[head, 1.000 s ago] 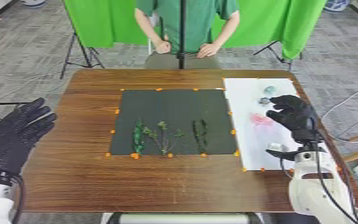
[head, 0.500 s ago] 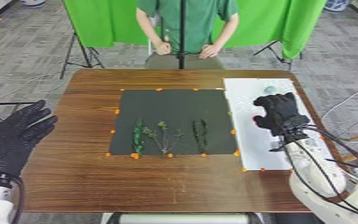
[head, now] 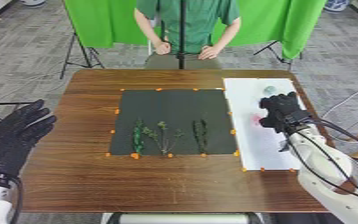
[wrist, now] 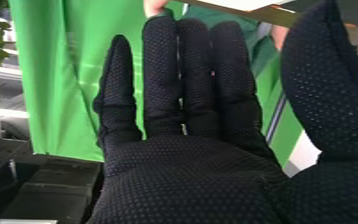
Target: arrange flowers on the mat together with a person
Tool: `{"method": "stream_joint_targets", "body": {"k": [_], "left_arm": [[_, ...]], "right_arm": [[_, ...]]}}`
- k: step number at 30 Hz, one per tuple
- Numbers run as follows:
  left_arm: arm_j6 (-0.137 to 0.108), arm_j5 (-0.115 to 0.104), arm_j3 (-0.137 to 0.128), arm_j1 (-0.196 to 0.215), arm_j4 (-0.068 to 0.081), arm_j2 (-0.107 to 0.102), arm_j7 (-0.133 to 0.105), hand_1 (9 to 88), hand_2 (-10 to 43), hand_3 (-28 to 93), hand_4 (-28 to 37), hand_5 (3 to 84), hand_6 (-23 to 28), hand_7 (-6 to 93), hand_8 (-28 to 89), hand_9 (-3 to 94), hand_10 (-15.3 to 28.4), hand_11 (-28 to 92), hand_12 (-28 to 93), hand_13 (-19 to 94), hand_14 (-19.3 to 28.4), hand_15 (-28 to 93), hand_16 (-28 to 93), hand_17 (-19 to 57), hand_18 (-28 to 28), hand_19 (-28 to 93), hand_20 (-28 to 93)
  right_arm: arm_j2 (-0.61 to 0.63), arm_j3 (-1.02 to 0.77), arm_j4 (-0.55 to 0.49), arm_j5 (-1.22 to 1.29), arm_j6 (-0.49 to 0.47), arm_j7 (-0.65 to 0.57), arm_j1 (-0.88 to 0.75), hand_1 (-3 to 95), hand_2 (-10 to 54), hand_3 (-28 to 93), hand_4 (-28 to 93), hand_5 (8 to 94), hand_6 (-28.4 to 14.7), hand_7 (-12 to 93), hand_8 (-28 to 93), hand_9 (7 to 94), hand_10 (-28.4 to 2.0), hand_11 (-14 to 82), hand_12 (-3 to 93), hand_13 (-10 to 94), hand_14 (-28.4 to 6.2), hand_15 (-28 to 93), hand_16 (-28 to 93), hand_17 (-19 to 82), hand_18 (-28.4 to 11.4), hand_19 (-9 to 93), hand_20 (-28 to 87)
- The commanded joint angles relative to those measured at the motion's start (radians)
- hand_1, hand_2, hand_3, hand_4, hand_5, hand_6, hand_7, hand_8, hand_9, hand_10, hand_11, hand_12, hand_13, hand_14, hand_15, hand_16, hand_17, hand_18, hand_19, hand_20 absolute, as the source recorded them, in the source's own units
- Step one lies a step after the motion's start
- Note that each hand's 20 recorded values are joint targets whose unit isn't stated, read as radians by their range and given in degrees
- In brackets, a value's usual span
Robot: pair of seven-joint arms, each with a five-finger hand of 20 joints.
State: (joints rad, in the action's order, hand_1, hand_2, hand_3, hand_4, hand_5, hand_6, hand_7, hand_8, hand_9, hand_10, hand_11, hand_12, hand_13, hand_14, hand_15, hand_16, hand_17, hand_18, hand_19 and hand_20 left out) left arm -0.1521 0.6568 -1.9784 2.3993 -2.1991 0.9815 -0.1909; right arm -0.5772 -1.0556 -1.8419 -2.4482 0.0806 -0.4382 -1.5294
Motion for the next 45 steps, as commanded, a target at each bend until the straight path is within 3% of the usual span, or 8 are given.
{"method": "stream_joint_targets", "body": {"k": [1,7,11,14,18,28,39,45], "left_arm": [[-0.002,0.0,-0.001,0.016,-0.004,0.003,0.002,29.0,0.4,67,-20.1,38.2,4.2,20.6,-8,33.3,13.2,23,19,29,15.9,31,2,-5.3,21.0,43,14],[-0.002,0.0,-0.002,0.02,-0.005,0.003,0.001,29.0,0.7,67,-20.1,38.2,4.1,20.6,-8,33.3,13.2,22,19,29,16.0,32,2,-5.3,21.0,43,14],[-0.004,-0.001,-0.001,0.019,-0.004,0.002,0.001,29.0,0.7,67,-20.1,38.2,4.1,20.6,-8,33.4,13.2,22,19,29,16.0,32,2,-5.4,21.0,43,14],[-0.003,-0.001,0.001,0.017,-0.002,0.001,0.001,28.9,0.7,67,-20.0,38.2,4.2,20.6,-8,33.4,13.3,22,19,29,15.8,32,2,-5.4,21.0,43,14],[-0.001,-0.001,0.002,0.013,0.0,0.003,0.008,29.0,0.8,67,-20.2,38.1,4.2,20.6,-8,33.4,13.2,23,19,29,15.8,32,2,-5.4,21.0,43,14],[-0.004,-0.004,-0.008,0.024,-0.005,0.0,0.002,29.0,1.1,67,-20.2,38.1,4.2,20.7,-8,33.6,13.3,23,19,29,16.0,32,2,-5.4,21.0,43,14],[-0.009,-0.001,-0.165,0.16,-0.034,0.017,0.048,28.9,1.2,68,-20.3,38.2,4.2,20.4,-8,33.6,13.4,23,19,29,16.0,32,2,-5.4,21.0,43,14],[-0.016,-0.002,-0.2,0.187,-0.037,0.019,0.059,28.9,1.2,68,-20.2,38.2,4.2,20.5,-8,33.6,13.3,23,19,29,16.0,32,2,-5.4,21.0,43,14]], "right_arm": [[0.014,0.002,0.015,0.034,-0.097,0.003,0.007,31.5,-9.5,84,-28,41.0,-0.9,33,-16,40.2,-9.7,30.3,25.1,32,-8.1,61,15,13,-16.7,61,37],[0.009,0.006,0.017,0.027,-0.137,-0.003,0.007,30.8,-9.5,85,-28,39.0,-1.9,32,-15,37.2,-9.8,30.6,25.5,30,-8.3,60,14,12,-16.8,61,36],[0.01,0.071,0.068,-0.026,0.029,-0.011,0.033,32.1,-9.5,85,-28,38.6,-1.3,37,-16,37.3,-9.9,36.6,27.2,33,-8.1,63,15,13,-16.6,62,37],[0.006,0.107,0.097,-0.047,0.127,0.005,0.054,37.8,-9.5,86,-28,44.7,2.0,48,-20,45.8,-10.0,49.6,29.4,43,-6.8,71,18,18,-16.2,68,39],[0.001,0.125,0.113,-0.049,0.197,0.026,0.062,47.6,-9.5,77,-28,51.6,4.4,58,-1,61.8,-6.5,43.4,51.0,54,-5.3,73,32,21,-15.8,71,42],[-0.005,0.108,0.083,-0.039,0.281,0.028,0.069,50.3,-9.5,80,-28,65.3,4.7,57,0,73.6,-6.5,40.3,54.9,64,-5.8,74,36,26,-16.9,73,44],[-0.087,0.339,0.02,0.022,0.376,0.119,0.351,48.9,-9.5,85,-27,67.2,3.2,59,-6,73.9,-7.3,39.4,55.6,63,-6.2,73,39,25,-17.1,73,45],[-0.26,0.547,0.101,0.056,0.384,0.202,0.563,48.5,-9.5,85,-25,67.5,3.0,58,-6,73.8,-7.4,39.0,55.4,63,-6.5,73,40,25,-17.1,73,46]]}}
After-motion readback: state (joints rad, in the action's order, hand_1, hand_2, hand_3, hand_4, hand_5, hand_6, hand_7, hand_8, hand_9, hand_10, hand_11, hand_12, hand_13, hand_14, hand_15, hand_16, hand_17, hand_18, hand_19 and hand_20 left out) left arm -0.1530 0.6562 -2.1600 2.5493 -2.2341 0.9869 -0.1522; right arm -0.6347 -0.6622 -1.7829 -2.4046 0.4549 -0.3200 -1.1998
